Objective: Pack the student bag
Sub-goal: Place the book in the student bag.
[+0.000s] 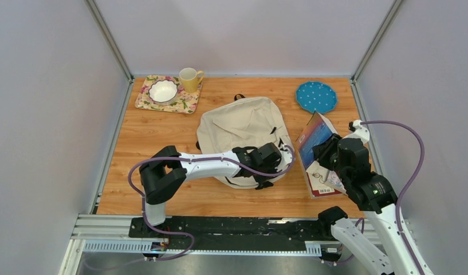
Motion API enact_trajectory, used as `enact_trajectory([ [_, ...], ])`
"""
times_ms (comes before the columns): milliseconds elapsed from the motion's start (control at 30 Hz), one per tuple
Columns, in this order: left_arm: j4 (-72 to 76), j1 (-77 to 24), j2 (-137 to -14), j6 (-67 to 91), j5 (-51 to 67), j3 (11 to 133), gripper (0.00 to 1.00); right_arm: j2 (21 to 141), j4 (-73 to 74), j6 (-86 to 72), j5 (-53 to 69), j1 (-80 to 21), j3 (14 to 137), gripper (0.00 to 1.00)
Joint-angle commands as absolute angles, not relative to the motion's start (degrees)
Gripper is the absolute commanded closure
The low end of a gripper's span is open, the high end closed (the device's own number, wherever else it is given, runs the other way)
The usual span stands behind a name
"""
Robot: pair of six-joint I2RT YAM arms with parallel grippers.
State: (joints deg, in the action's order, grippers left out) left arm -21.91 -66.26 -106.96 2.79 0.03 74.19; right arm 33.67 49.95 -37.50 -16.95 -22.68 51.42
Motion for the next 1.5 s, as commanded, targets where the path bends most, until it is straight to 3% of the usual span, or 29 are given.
enact_trajectory([
  [0,-20.3,-66.27,-105.21,3.52,-2.9,74.62,1.0,31.9,40.61,-37.71,-18.46,-22.33,53.61,1.0],
  [267,-20.65,-65.83,-102.04,4.3,-9.66,76.54,1.0,31.64,43.41,-37.27,-18.28,-22.24,55.19,1.0],
  [567,-22.06,-58.8,-94.14,6.15,-6.77,80.58,1.0,29.8,47.63,-39.11,-15.65,-22.15,55.9,1.0],
  [1000,-21.54,-57.13,-93.17,7.73,-14.5,88.95,1.0,27.42,49.14,-51.32,11.24,-22.15,55.91,1.0],
  [1167,-16.8,-57.13,-90.62,9.23,-15.03,85.62,1.0,27.16,38.26,-62.1,15.99,-22.15,45.48,1.0],
  [1333,-12.93,-57.22,-85.7,9.58,-14.41,81.48,1.0,28.21,14.47,-74.69,20.12,-21.97,31.83,1.0],
  [1467,-11.52,-57.22,-83.59,8.53,-13.36,79.98,1.0,30.67,6.78,-75.5,18.73,-21.88,27.95,1.0],
])
